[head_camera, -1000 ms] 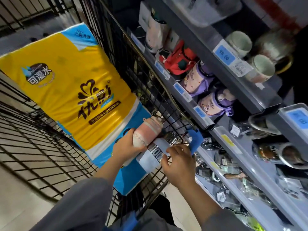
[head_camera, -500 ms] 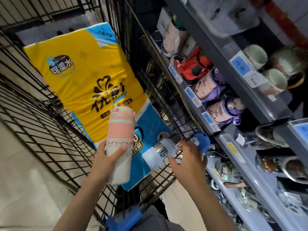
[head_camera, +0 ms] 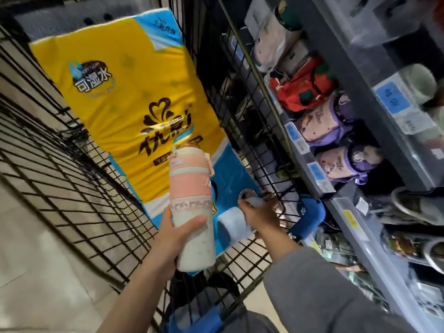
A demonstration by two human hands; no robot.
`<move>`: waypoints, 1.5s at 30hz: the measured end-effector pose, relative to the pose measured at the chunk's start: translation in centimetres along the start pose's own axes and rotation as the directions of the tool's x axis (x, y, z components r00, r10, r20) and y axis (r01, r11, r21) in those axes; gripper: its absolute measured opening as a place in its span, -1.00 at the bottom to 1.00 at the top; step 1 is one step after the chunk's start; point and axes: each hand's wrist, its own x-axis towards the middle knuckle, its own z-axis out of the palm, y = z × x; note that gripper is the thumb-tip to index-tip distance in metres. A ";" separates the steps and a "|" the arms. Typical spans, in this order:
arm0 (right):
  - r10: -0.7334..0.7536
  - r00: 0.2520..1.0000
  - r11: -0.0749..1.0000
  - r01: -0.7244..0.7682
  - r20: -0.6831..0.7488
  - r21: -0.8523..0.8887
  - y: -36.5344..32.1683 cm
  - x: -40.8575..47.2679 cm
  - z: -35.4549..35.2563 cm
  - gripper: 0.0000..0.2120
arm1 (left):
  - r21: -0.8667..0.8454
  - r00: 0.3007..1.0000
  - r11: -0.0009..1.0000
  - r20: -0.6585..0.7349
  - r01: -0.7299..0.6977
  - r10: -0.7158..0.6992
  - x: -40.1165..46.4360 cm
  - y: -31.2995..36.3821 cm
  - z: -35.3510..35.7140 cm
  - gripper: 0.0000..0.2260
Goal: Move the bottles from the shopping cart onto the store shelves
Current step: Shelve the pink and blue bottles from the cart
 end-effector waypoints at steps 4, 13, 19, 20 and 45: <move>-0.003 0.992 0.960 0.037 -0.124 0.278 0.1 0.5 1.7 -0.07 | -0.079 0.999 0.996 0.046 0.031 -0.028 0.2 0.0 -0.2 -0.25; -0.379 0.922 0.912 0.387 0.079 -0.138 -0.1 -0.4 3.5 0.05 | -0.183 0.989 0.980 0.134 0.079 -0.055 -0.1 0.4 -0.3 -0.28; -0.285 0.958 0.924 0.285 0.037 -0.255 0.3 -0.9 6.4 -0.15 | -0.206 0.976 0.970 0.199 0.130 -0.088 -0.2 0.3 -0.6 0.01; -0.274 0.962 0.929 0.270 0.023 -0.251 0.3 -0.9 6.4 -0.15 | -0.202 0.971 0.968 0.217 0.149 -0.104 -0.3 0.3 -0.6 0.04; -0.421 0.825 0.526 0.561 -0.378 0.639 18.6 -16.5 -13.2 -0.31 | 0.597 0.845 0.616 0.227 -0.514 0.485 -10.0 -1.2 8.5 -0.08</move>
